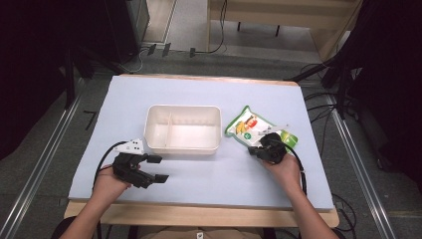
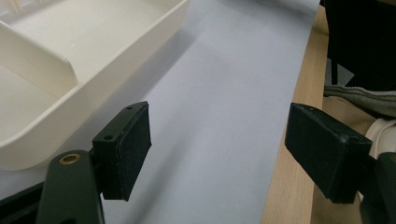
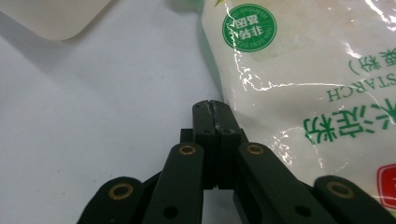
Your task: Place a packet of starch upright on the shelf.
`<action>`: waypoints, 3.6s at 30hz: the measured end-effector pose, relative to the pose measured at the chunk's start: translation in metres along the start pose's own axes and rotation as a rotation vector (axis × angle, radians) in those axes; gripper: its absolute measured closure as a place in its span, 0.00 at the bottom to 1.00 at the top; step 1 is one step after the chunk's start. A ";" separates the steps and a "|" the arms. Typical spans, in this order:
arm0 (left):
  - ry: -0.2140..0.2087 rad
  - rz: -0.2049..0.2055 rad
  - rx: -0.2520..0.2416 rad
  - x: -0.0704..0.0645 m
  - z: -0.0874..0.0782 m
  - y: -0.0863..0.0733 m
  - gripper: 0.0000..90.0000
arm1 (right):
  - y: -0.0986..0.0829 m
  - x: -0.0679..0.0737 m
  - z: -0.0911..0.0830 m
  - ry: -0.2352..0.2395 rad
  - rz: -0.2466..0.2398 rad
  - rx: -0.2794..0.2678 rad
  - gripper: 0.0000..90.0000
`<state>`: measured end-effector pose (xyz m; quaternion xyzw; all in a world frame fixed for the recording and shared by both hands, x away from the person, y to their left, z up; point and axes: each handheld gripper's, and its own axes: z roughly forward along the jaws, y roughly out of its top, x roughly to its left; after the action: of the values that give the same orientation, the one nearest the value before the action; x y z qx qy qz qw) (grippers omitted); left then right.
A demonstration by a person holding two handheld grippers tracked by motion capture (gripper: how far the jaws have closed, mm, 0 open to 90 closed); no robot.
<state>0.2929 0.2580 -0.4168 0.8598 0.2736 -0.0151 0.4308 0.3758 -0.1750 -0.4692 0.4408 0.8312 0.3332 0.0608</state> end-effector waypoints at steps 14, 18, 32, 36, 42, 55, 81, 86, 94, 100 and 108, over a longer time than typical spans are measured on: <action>-0.002 0.002 -0.011 0.000 -0.002 0.000 0.26 | -0.009 -0.036 -0.015 -0.068 0.056 -0.009 1.00; -0.004 0.000 -0.014 0.000 -0.001 0.000 0.26 | -0.010 -0.051 -0.020 -0.092 0.099 -0.016 1.00; 0.011 0.010 -0.019 -0.002 -0.002 -0.001 0.26 | 0.054 -0.043 -0.025 -0.083 0.138 -0.079 1.00; 0.012 -0.002 -0.031 0.000 -0.003 -0.002 0.26 | 0.080 -0.051 -0.009 -0.086 0.144 -0.091 1.00; 0.006 0.001 -0.031 -0.001 -0.002 -0.002 0.26 | 0.108 -0.062 0.016 -0.097 0.173 -0.062 1.00; -0.006 0.005 -0.030 0.000 -0.002 -0.002 0.26 | 0.135 -0.088 0.063 -0.124 0.282 0.009 1.00; 0.006 0.010 -0.028 -0.002 -0.002 -0.002 0.26 | 0.094 -0.034 0.055 0.059 0.122 0.082 1.00; 0.006 0.008 -0.031 -0.001 -0.003 -0.002 0.26 | 0.081 -0.021 0.048 0.087 0.088 0.085 1.00; 0.003 0.010 -0.031 -0.002 -0.002 -0.001 0.26 | 0.052 -0.003 0.031 0.131 0.020 0.078 1.00; 0.001 0.011 -0.033 -0.002 -0.003 -0.002 0.26 | 0.030 0.001 0.015 0.167 -0.003 0.085 1.00; -0.002 0.020 -0.029 -0.002 -0.002 -0.001 0.26 | 0.010 0.003 0.000 0.190 -0.001 0.082 1.00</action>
<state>0.2898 0.2592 -0.4155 0.8563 0.2646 -0.0074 0.4435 0.3811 -0.1692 -0.4625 0.4089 0.8464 0.3393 -0.0362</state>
